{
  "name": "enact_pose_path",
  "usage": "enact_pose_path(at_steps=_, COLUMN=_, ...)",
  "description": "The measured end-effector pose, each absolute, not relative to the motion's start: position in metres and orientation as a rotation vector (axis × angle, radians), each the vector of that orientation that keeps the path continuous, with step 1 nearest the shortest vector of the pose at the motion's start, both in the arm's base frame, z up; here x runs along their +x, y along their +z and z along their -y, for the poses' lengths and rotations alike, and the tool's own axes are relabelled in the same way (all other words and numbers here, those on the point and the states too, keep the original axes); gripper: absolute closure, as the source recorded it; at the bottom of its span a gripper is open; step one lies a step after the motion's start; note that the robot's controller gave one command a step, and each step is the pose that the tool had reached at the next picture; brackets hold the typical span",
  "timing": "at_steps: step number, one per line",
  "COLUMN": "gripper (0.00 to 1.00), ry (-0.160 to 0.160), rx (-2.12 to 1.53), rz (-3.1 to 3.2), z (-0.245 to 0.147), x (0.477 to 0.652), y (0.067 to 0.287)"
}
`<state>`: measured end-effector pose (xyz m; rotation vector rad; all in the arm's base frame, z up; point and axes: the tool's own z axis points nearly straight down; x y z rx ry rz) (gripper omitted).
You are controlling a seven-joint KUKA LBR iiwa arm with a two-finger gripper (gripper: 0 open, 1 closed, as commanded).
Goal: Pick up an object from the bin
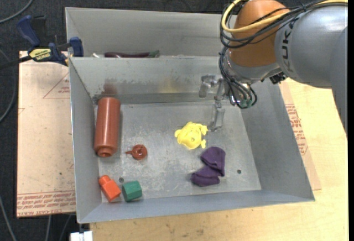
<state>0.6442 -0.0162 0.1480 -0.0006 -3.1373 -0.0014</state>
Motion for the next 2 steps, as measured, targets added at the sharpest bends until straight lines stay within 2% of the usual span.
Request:
enact_pose_path(at_steps=1, gripper=0.0, ry=-0.001, rx=0.0, rz=3.143, z=0.016, x=0.645, y=0.153)
enact_pose_path(at_steps=2, gripper=0.0, ry=-0.002, rx=0.068, rz=3.14, z=-0.002, x=0.63, y=0.13)
